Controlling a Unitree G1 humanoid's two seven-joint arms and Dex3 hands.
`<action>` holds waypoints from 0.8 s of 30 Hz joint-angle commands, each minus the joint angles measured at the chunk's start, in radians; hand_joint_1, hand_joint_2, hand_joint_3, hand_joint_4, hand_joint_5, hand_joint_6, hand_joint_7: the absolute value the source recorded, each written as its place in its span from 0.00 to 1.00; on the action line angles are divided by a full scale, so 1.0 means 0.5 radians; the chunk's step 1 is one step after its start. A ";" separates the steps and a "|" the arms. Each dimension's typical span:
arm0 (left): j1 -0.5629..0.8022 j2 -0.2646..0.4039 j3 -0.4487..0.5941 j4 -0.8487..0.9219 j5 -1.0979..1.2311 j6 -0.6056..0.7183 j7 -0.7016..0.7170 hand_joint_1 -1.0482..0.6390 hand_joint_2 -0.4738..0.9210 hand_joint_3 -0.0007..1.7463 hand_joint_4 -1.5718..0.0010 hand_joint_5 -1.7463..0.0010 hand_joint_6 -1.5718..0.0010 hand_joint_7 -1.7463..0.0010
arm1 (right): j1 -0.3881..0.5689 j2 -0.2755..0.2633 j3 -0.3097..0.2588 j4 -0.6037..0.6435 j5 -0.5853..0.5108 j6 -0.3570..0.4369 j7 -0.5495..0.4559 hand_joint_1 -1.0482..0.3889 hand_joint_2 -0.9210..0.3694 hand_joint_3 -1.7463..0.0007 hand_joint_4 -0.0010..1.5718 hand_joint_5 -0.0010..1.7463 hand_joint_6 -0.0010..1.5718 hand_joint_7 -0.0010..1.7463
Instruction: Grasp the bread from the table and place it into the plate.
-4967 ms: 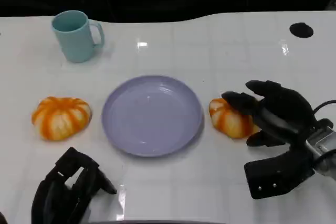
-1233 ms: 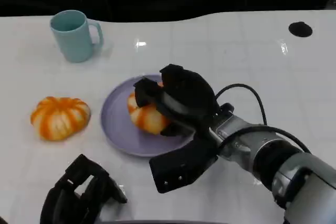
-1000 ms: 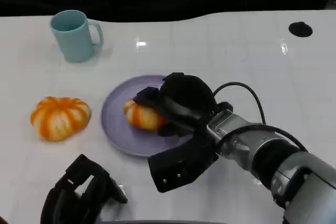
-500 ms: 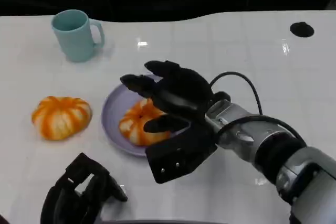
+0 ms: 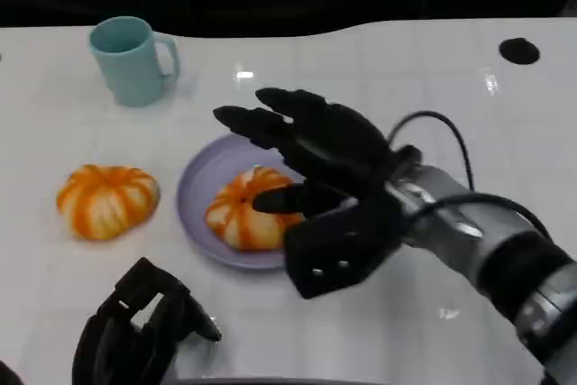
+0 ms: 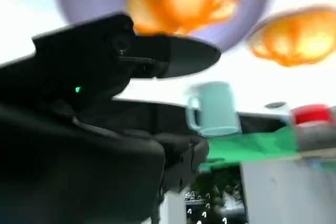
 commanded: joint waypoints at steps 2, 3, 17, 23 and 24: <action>-0.023 0.032 0.017 0.043 -0.009 -0.021 -0.006 0.31 1.00 0.15 0.61 0.00 0.67 0.15 | 0.219 -0.189 -0.203 -0.115 0.304 -0.348 0.180 0.18 0.00 0.73 0.14 0.06 0.13 0.02; -0.022 0.030 0.016 0.042 -0.009 -0.018 -0.003 0.31 1.00 0.15 0.61 0.00 0.67 0.15 | 0.255 -0.194 -0.249 -0.109 0.403 -0.415 0.257 0.20 0.00 0.74 0.15 0.06 0.14 0.03; -0.008 0.019 -0.003 0.024 0.025 -0.054 0.028 0.30 1.00 0.15 0.60 0.00 0.68 0.13 | 0.797 -0.232 -0.748 -0.251 1.466 -0.682 1.277 0.26 0.00 0.76 0.38 0.19 0.38 0.08; 0.000 0.033 -0.013 0.002 0.036 -0.038 0.038 0.30 1.00 0.15 0.61 0.00 0.68 0.13 | 1.082 -0.178 -0.930 -0.457 1.939 -0.512 1.695 0.33 0.00 0.78 0.33 0.48 0.47 0.09; 0.003 0.039 -0.016 -0.005 0.039 -0.033 0.040 0.31 1.00 0.16 0.61 0.00 0.69 0.13 | 1.131 -0.168 -0.959 -0.502 2.001 -0.441 1.736 0.32 0.00 0.78 0.31 0.55 0.48 0.11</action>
